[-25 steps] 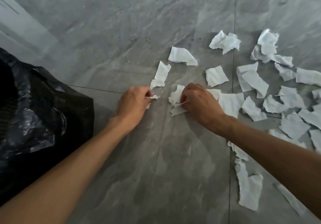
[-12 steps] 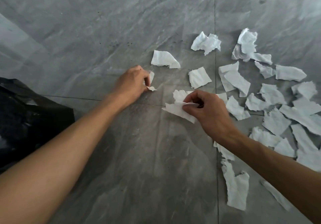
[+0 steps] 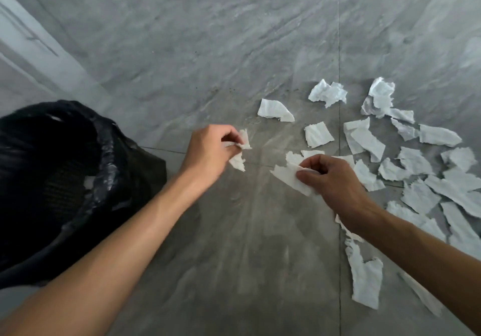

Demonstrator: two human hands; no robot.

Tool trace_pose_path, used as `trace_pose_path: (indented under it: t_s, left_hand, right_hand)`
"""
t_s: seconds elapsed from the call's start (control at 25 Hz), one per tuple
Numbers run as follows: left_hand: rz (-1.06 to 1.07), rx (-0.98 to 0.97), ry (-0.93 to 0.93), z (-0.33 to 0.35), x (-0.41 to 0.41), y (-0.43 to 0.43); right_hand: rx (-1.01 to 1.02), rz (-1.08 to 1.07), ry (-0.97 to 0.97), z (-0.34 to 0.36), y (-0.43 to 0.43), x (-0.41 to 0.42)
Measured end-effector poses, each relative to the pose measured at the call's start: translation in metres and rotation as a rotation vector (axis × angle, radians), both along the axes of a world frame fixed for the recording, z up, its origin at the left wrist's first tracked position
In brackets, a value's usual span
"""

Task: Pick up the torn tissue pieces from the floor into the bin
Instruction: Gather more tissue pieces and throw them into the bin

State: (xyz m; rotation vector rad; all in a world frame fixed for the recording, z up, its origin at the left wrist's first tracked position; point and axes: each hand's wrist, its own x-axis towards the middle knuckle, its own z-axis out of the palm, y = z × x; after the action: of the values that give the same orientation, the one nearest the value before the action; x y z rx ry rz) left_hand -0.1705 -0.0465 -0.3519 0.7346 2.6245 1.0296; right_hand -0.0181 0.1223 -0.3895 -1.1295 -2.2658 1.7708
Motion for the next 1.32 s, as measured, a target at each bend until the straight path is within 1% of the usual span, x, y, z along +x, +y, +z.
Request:
trace_pose_path:
  t_s: [0.16,0.24,0.32,0.44,0.56,0.64,0.68,0.72,0.76,0.8,0.92,1.08,1.12,1.2,1.32]
  left_hand:
    - [0.045,0.148,0.224,0.098,0.011,-0.056]
    - [0.099,0.135,0.341,0.129,0.014,-0.092]
    - [0.197,0.086,0.395,0.142,0.010,-0.135]
    - [0.357,-0.036,0.324,0.123,-0.003,-0.194]
    - [0.426,-0.257,0.130,0.086,-0.010,-0.235]
    - [0.451,-0.307,-0.017,0.074,-0.009,-0.248]
    - [0.468,-0.296,-0.057,0.072,-0.008,-0.250]
    - [0.483,-0.279,-0.053,0.071,-0.007,-0.251]
    - [0.492,-0.263,-0.022,0.072,-0.005,-0.250]
    - [0.497,-0.248,0.016,0.075,-0.004,-0.247]
    - [0.486,-0.197,0.117,0.093,0.006,-0.224]
    - [0.323,-0.119,0.168,0.115,0.036,-0.151]
    - [0.256,-0.103,0.149,0.117,0.046,-0.128]
    - [0.101,-0.100,0.053,0.118,0.068,-0.079]
    - [-0.097,-0.120,-0.085,0.120,0.093,-0.008]
  right_hand:
    - [-0.118,0.108,0.064,0.033,-0.045,-0.036]
    - [-0.146,0.166,0.128,0.053,-0.072,-0.059]
    - [-0.151,0.241,0.215,0.079,-0.105,-0.085]
    - [-0.104,0.348,0.304,0.113,-0.154,-0.121]
    - [-0.071,0.445,0.336,0.132,-0.197,-0.144]
    - [-0.117,0.522,0.270,0.140,-0.220,-0.155]
    - [-0.190,0.558,0.210,0.143,-0.226,-0.158]
    - [-0.273,0.594,0.150,0.146,-0.229,-0.159]
    - [-0.331,0.626,0.102,0.147,-0.228,-0.158]
    - [-0.346,0.651,0.075,0.149,-0.224,-0.155]
    - [-0.320,0.658,0.085,0.151,-0.198,-0.139]
    - [-0.306,0.563,0.119,0.155,-0.132,-0.102]
    - [-0.295,0.541,0.107,0.155,-0.111,-0.088]
    - [-0.246,0.510,0.044,0.149,-0.066,-0.054]
    - [-0.091,0.566,-0.115,0.134,0.008,0.012]
